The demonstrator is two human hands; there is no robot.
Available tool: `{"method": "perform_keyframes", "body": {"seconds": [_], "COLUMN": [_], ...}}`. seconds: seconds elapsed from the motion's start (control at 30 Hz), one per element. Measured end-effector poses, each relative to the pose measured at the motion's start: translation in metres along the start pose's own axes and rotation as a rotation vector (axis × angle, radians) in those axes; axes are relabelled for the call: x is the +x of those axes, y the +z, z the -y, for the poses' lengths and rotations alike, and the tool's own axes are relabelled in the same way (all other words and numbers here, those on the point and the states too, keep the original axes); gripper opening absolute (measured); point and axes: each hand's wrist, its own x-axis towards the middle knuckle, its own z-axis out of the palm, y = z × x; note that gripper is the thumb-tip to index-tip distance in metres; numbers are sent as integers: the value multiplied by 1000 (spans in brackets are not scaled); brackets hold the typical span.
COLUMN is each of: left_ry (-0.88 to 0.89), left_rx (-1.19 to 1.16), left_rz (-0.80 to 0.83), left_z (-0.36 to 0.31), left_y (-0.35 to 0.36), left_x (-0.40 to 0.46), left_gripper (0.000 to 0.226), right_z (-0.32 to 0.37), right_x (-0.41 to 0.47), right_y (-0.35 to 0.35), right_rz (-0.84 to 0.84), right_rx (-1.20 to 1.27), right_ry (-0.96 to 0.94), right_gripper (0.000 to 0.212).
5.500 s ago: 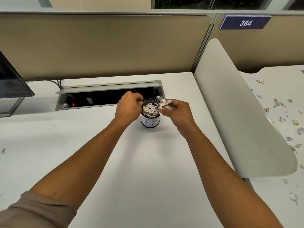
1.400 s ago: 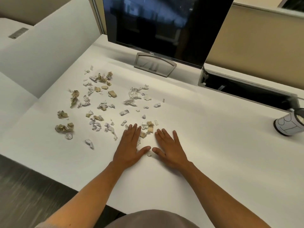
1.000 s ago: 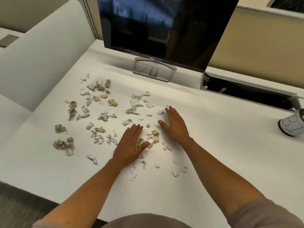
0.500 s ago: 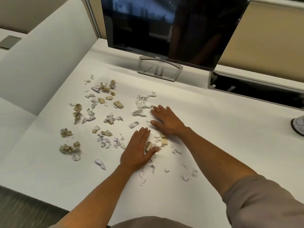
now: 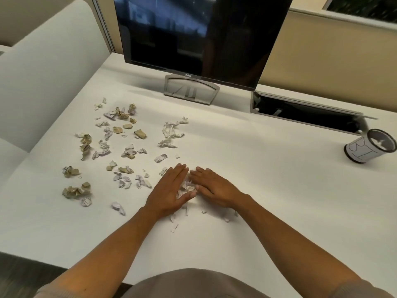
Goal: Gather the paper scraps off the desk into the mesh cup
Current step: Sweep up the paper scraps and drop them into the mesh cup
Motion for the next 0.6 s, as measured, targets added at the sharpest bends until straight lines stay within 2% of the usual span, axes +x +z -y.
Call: {"method": "perform_keyframes", "body": {"seconds": [0.13,0.2,0.27,0.33,0.43,0.6], "left_ry": [29,-18,-53,-72,-116,-164], "left_rx": [30,15,12,36,101,201], "left_rz": [-58,-102,-91,-10,94,100], "left_z": [-5,-9,-14,-18,-22,-27], "left_y": [-17,-21,-17,-7,10,23], "left_x": [-11,-24,-41,-57,-71,-65], "left_gripper": [83,86,92,100,105,98], "right_z": [-4,-9,-8,-2,14,35], "right_x": [-37,-59,-81,-97,-104,-78], "right_y": [1,12,29,48,70,77], "right_rz": [-318,-428,-411,-338,-232,-217], "right_rx": [50,32,51,38,-108,-164], "right_ry": [160,344,542,617,588,586], "right_gripper": [53,60,68,75,83,82]}}
